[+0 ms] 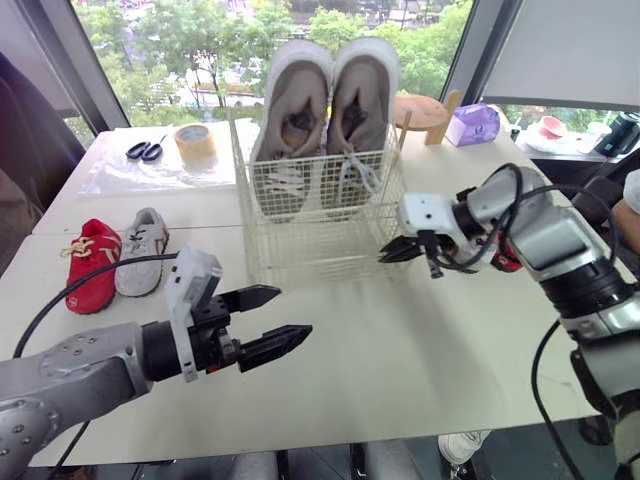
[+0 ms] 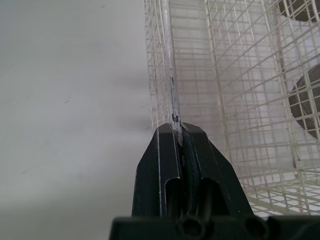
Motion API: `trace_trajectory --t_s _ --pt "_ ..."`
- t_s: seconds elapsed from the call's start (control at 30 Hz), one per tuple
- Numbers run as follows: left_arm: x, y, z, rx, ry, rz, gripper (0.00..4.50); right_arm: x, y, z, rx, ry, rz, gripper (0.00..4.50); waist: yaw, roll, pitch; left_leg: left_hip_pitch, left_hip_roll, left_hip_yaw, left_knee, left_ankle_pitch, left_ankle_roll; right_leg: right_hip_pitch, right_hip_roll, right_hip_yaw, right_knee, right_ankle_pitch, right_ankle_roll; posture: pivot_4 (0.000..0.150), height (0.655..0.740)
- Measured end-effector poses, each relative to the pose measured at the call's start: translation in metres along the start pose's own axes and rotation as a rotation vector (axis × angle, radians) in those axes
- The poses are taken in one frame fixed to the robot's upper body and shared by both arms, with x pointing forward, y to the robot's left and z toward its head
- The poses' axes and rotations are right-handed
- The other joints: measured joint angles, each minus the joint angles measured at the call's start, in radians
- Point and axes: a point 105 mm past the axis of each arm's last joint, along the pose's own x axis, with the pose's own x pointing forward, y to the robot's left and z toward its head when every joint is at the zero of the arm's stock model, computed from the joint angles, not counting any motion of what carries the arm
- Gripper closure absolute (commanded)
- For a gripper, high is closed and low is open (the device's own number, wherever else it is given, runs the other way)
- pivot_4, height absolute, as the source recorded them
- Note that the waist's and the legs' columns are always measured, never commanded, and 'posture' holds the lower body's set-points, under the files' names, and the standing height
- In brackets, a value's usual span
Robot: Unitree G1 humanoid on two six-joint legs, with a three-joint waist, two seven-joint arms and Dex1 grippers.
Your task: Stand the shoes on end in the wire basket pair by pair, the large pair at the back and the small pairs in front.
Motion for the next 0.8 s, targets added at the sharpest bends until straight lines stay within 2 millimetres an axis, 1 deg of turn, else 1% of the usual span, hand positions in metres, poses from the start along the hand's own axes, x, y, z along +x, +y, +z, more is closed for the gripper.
trace_trajectory --t_s 0.07,0.17,0.23,0.27,0.3,0.33,0.4,0.43,0.47,0.5,0.53,0.57,0.6,0.67,0.7,0.73,0.8 --pt "0.000 0.000 0.000 0.002 -0.001 0.001 0.00 0.000 -0.001 0.000 0.005 0.006 -0.007 4.44 0.005 0.000 0.000 0.000 0.000 0.000 0.000 0.000 0.000 0.000 0.000 0.000 0.000 0.000 0.000 0.150 0.7400" --pt "0.000 0.000 -0.002 -0.010 -0.001 0.003 0.00 -0.002 -0.002 -0.002 0.066 0.008 -0.025 3.56 0.009 0.000 0.000 -0.001 0.000 0.000 0.000 0.000 0.000 0.000 -0.001 0.000 0.000 0.000 0.000 0.150 0.7400" --pt "-0.001 0.001 -0.005 -0.020 0.003 0.006 0.00 -0.005 -0.003 -0.004 0.142 -0.004 -0.049 2.70 0.012 0.001 0.000 -0.004 0.000 0.000 0.000 0.000 0.000 -0.003 -0.001 0.000 0.000 0.000 0.000 0.150 0.7400" --pt "-0.001 0.001 -0.005 -0.022 0.004 0.009 0.00 -0.008 -0.003 0.000 0.166 -0.024 -0.057 2.06 0.012 0.001 0.000 -0.006 0.000 0.000 0.000 0.000 0.000 -0.005 -0.001 0.000 0.000 0.000 0.000 0.150 0.7400" --pt "-0.001 0.001 -0.005 -0.024 0.000 0.008 0.00 -0.013 -0.003 0.006 0.181 -0.055 -0.062 1.58 0.012 0.001 0.000 -0.008 0.000 0.000 0.000 0.000 0.000 -0.007 -0.001 0.000 0.000 0.000 0.000 0.150 0.7400" --pt "-0.001 0.001 -0.006 -0.029 -0.005 0.005 0.00 -0.018 -0.003 0.013 0.208 -0.093 -0.067 1.58 0.012 0.001 0.001 -0.009 0.000 0.000 0.000 0.000 0.000 -0.008 -0.001 0.000 0.000 0.000 0.000 0.150 0.7400" --pt "-0.001 -0.001 -0.007 -0.043 -0.017 -0.009 0.00 -0.039 -0.004 0.032 0.329 -0.225 -0.085 1.58 0.013 0.001 0.001 -0.009 0.000 0.000 -0.001 0.000 0.000 -0.009 -0.001 0.000 -0.001 0.000 0.000 0.150 0.7400" --pt "0.000 -0.001 -0.007 -0.048 -0.020 -0.017 0.00 -0.055 -0.007 0.044 0.381 -0.298 -0.104 1.58 0.014 0.001 0.001 -0.010 0.000 0.000 -0.001 0.000 0.000 -0.009 -0.001 0.000 -0.001 0.000 0.000 0.150 0.7400" --pt "0.000 -0.002 -0.009 -0.054 -0.019 -0.026 0.00 -0.075 -0.008 0.057 0.406 -0.371 -0.135 1.58 0.015 0.001 0.001 -0.010 0.000 0.000 -0.002 0.000 0.000 -0.009 -0.001 0.000 -0.001 0.000 0.000 0.150 0.7400" --pt "0.001 -0.002 -0.010 -0.059 -0.020 -0.036 0.00 -0.091 -0.008 0.062 0.418 -0.417 -0.170 1.58 0.017 0.000 0.000 -0.009 0.000 -0.001 -0.003 0.000 0.000 -0.008 -0.001 -0.001 -0.002 0.000 0.000 0.150 0.7400" --pt "0.003 -0.003 -0.011 -0.064 -0.019 -0.048 0.00 -0.104 -0.006 0.062 0.438 -0.445 -0.207 1.58 0.020 -0.002 -0.001 -0.008 0.000 -0.001 -0.003 0.000 0.000 -0.007 -0.001 -0.001 -0.003 0.000 0.000 0.150 0.7400" --pt "0.005 -0.002 -0.010 -0.067 -0.028 -0.069 0.00 -0.114 -0.002 0.053 0.482 -0.472 -0.261 1.58 0.028 -0.006 -0.003 -0.008 -0.001 -0.001 -0.004 0.000 0.000 -0.006 -0.001 -0.002 -0.004 0.000 0.000 0.150 0.7400" --pt "0.007 -0.001 -0.009 -0.070 -0.035 -0.083 0.00 -0.118 0.001 0.041 0.544 -0.485 -0.303 1.31 0.033 -0.009 -0.005 -0.007 -0.001 -0.001 -0.004 0.000 0.000 -0.006 -0.001 -0.002 -0.004 0.000 0.000 0.150 0.7400" --pt "0.013 0.000 -0.008 -0.081 -0.044 -0.117 0.00 -0.117 0.002 0.009 0.651 -0.484 -0.446 0.79 0.035 -0.010 -0.006 -0.007 -0.001 0.000 -0.004 0.000 0.000 -0.006 -0.002 0.000 -0.004 0.000 0.000 0.150 0.7400" --pt "0.016 -0.001 -0.006 -0.085 -0.055 -0.141 0.00 -0.116 0.003 -0.010 0.689 -0.470 -0.537 0.26 0.035 -0.010 -0.006 -0.007 -0.001 0.000 -0.004 0.000 0.000 -0.006 -0.002 0.000 -0.004 0.000 0.000 0.150 0.7400" --pt "0.019 -0.003 -0.004 -0.089 -0.063 -0.169 0.00 -0.113 0.007 -0.034 0.723 -0.434 -0.633 0.06 0.038 -0.010 -0.006 -0.007 -0.002 0.000 -0.004 0.000 0.000 -0.006 -0.002 0.000 -0.004 0.000 0.000 0.150 0.7400" --pt "0.024 -0.006 -0.004 -0.101 -0.064 -0.216 0.00 -0.107 0.020 -0.074 0.758 -0.367 -0.782 0.06 0.039 -0.010 -0.006 -0.008 -0.002 0.000 -0.005 0.000 0.000 -0.006 -0.001 0.000 -0.004 -0.001 0.001 0.150 0.7400"
